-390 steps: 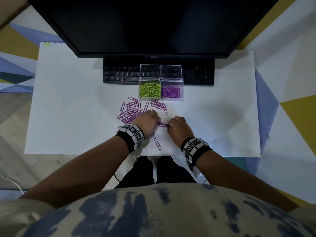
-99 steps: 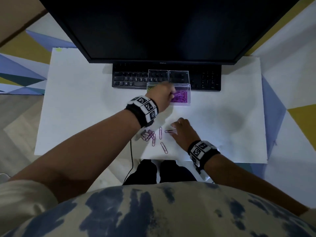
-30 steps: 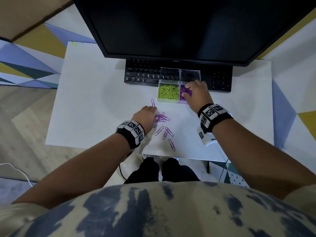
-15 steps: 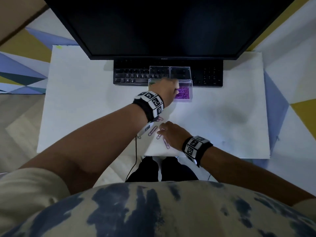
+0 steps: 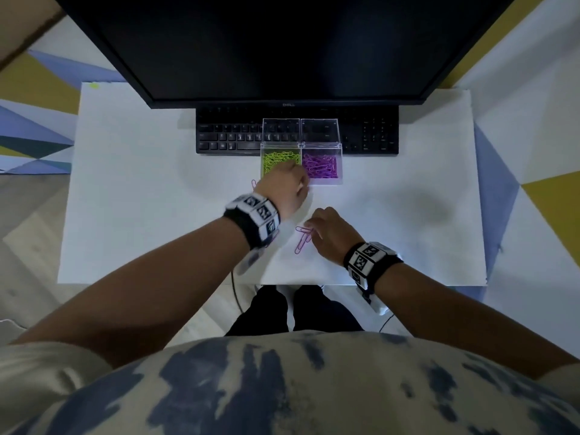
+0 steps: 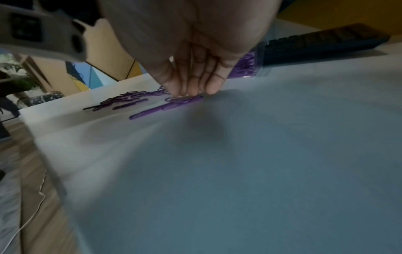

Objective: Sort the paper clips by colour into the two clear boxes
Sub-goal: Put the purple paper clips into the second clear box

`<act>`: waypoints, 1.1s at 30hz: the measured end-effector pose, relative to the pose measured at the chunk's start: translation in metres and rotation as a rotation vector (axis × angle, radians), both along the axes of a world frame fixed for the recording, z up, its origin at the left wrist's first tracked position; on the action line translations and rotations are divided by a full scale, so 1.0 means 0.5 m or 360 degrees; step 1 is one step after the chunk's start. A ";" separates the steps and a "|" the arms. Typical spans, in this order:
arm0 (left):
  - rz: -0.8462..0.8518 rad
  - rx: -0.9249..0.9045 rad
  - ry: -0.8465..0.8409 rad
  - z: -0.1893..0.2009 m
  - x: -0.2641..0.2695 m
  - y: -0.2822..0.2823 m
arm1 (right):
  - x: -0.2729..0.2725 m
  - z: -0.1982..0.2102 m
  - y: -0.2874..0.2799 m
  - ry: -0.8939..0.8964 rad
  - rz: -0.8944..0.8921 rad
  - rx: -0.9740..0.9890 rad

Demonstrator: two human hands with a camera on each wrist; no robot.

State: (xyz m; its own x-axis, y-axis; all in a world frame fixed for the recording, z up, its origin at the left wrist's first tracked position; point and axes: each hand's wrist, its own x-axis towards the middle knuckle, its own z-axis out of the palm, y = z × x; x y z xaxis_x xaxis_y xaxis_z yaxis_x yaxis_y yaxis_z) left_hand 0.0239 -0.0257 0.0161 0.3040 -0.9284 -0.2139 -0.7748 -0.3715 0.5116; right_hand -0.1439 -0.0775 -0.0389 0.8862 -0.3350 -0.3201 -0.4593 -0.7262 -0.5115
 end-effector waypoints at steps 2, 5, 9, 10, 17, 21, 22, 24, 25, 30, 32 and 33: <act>0.0071 0.0200 0.0047 -0.007 -0.023 0.058 | -0.008 0.001 -0.004 -0.0012 0.0136 -0.0058; 0.0202 0.0609 0.0034 -0.037 -0.062 0.124 | -0.012 -0.005 -0.005 -0.0012 0.0190 -0.0080; 0.0363 0.0768 -0.0054 -0.081 -0.111 0.143 | -0.006 -0.009 -0.003 0.0002 0.0158 -0.0096; 0.0428 0.0762 -0.0055 -0.085 -0.120 0.139 | -0.005 -0.009 -0.004 0.0035 0.0152 -0.0107; 0.0336 0.0742 -0.0051 -0.088 -0.126 0.137 | 0.000 -0.016 -0.003 0.0278 0.0036 -0.0069; 0.0262 0.0754 -0.0015 -0.089 -0.111 0.158 | 0.005 -0.018 0.006 0.0398 0.0110 -0.0116; 0.0261 0.0758 -0.0014 -0.091 -0.107 0.161 | 0.008 -0.016 0.008 0.0412 0.0087 -0.0095; 0.0273 0.0777 -0.0017 -0.093 -0.100 0.165 | 0.014 -0.012 0.010 0.0387 0.0035 -0.0009; 0.0271 0.0796 -0.0027 -0.094 -0.098 0.164 | 0.019 -0.008 0.010 0.0348 -0.0009 0.0048; 0.0094 0.0816 -0.0207 -0.090 -0.110 0.161 | 0.077 0.014 0.014 0.0065 -0.0074 0.0114; -0.0050 0.0801 -0.0269 -0.093 -0.107 0.167 | 0.115 0.018 0.015 0.0074 0.0002 0.0038; -0.0106 0.0797 -0.0294 -0.093 -0.100 0.172 | 0.134 0.017 0.016 0.0114 0.0039 0.0003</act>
State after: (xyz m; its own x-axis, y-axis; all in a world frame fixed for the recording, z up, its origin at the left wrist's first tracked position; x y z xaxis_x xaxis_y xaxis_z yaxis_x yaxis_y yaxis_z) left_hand -0.0261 0.0603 -0.0306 0.3224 -0.7449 -0.5841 -0.8654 -0.4820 0.1369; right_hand -0.0769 -0.0697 -0.0306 0.8689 -0.3128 -0.3835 -0.4768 -0.7369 -0.4793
